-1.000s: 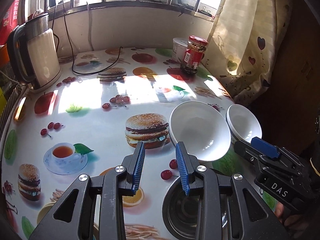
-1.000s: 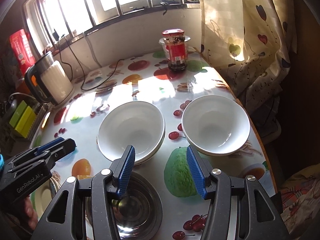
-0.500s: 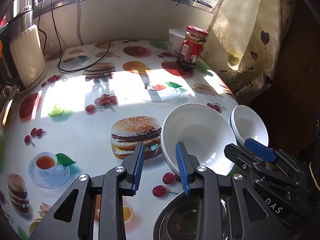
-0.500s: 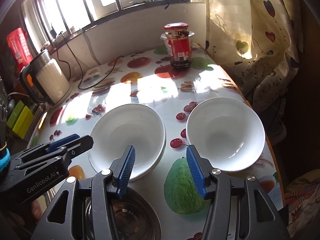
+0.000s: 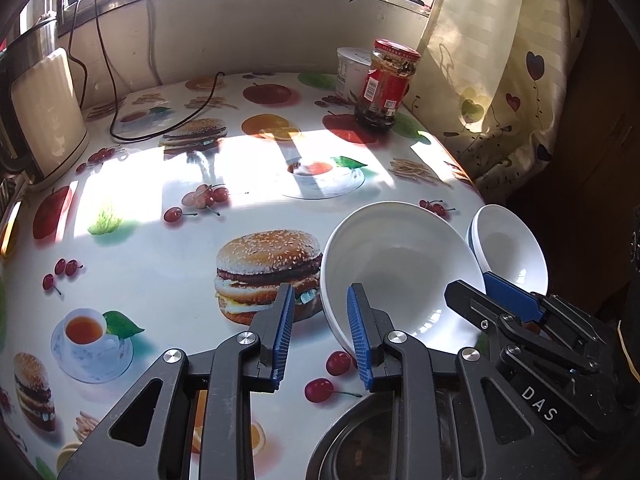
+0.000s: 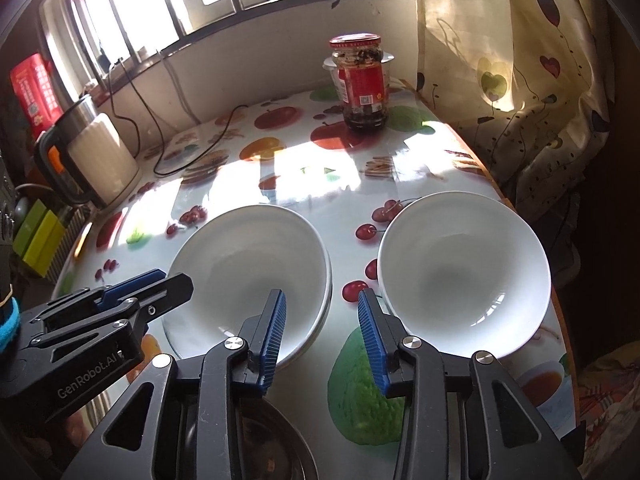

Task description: Organize plates and bowls

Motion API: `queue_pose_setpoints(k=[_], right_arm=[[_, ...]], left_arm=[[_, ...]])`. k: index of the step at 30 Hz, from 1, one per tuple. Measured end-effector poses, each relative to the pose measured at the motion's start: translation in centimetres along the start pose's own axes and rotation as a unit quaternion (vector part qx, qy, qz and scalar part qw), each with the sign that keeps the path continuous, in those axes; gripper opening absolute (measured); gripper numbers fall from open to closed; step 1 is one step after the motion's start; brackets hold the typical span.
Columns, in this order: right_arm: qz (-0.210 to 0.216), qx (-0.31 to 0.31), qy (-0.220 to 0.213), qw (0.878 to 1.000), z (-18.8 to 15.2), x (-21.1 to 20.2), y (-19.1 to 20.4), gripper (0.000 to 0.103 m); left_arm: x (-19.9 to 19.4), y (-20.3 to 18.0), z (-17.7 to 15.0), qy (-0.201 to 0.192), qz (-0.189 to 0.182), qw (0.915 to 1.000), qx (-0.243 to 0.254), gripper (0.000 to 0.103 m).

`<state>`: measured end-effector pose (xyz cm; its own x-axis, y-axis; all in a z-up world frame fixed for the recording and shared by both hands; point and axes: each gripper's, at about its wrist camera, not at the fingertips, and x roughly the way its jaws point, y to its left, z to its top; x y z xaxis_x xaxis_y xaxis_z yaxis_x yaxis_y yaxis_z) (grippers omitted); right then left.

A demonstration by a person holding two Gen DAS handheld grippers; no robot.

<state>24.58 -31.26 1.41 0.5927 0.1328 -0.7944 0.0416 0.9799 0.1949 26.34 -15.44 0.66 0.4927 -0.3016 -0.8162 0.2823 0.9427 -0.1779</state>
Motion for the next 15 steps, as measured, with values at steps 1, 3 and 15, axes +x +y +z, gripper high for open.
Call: queue_pose_setpoints(k=[1, 3, 15], right_arm=[[0.001, 0.000, 0.000, 1.000, -0.01, 0.04, 0.05, 0.035], [0.001, -0.002, 0.002, 1.000, -0.04, 0.15, 0.17, 0.031], [0.002, -0.006, 0.005, 1.000, -0.11, 0.36, 0.29, 0.023]], left_arm=[[0.03, -0.01, -0.01, 0.000, -0.001, 1.0000, 0.000, 0.025], [0.10, -0.09, -0.01, 0.000, 0.001, 1.0000, 0.002, 0.023], [0.35, -0.44, 0.06, -0.002, 0.002, 0.9999, 0.011, 0.011]])
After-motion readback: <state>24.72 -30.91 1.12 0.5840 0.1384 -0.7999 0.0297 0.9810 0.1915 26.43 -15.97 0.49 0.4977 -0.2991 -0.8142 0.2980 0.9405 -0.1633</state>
